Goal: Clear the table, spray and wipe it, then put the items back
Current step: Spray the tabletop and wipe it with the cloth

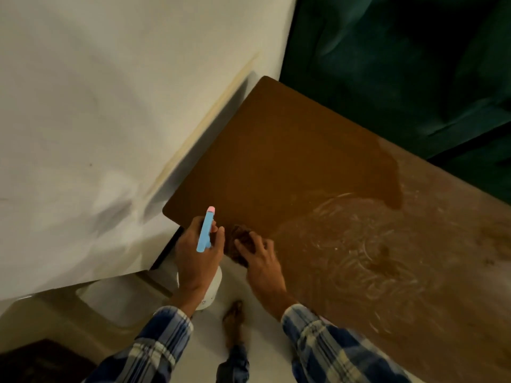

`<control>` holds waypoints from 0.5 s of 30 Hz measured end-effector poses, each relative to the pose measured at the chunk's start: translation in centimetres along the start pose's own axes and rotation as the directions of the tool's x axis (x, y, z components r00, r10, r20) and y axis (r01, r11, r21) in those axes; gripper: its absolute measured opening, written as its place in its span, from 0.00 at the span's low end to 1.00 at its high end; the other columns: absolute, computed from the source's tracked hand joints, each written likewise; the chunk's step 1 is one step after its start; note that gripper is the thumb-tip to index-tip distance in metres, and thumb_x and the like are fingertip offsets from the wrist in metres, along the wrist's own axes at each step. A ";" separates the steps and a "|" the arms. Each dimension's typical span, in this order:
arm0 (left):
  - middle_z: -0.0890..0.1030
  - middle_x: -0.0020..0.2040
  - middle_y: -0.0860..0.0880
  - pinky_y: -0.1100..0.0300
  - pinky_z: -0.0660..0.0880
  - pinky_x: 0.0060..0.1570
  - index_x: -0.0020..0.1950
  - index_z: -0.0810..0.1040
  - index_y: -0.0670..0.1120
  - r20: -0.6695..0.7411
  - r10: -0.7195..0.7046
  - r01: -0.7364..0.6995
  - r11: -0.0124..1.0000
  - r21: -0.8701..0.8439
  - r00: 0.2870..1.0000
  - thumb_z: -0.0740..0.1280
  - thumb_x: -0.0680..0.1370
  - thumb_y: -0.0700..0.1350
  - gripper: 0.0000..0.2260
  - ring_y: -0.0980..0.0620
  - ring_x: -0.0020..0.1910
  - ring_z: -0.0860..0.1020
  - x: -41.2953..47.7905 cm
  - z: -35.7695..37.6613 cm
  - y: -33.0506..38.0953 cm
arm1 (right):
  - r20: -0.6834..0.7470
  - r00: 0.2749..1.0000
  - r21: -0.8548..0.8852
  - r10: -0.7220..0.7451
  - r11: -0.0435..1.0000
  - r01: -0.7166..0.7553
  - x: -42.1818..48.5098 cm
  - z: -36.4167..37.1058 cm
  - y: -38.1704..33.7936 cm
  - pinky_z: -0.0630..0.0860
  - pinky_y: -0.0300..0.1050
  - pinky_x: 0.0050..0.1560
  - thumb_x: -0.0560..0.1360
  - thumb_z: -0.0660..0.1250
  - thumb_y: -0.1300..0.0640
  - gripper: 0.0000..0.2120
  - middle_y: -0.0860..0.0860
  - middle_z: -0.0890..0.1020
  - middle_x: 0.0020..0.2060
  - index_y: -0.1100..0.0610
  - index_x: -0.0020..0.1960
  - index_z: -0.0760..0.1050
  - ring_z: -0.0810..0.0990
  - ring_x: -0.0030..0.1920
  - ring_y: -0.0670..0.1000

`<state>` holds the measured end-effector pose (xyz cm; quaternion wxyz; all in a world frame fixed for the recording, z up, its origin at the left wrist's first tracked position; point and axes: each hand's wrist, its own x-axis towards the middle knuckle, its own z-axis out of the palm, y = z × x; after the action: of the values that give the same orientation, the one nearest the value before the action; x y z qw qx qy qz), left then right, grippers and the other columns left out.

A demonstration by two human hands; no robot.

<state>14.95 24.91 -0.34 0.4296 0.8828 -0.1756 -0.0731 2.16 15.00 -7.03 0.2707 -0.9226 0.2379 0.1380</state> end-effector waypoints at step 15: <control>0.79 0.39 0.56 0.66 0.80 0.38 0.53 0.78 0.47 0.225 -0.066 0.070 0.998 -0.009 0.972 0.71 0.76 0.48 0.09 0.57 0.37 0.81 -12.5 8.6 6.0 | -0.224 0.739 0.356 0.635 0.760 -0.544 -11.6 -6.1 18.7 0.66 0.68 0.70 0.76 0.60 0.69 0.30 0.59 0.58 0.77 0.54 0.77 0.69 0.57 0.73 0.70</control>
<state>-0.53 19.84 -1.22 0.4117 0.8707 -0.1920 -0.1886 -16.52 1.96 -5.66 0.2900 -0.7620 0.5783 0.0266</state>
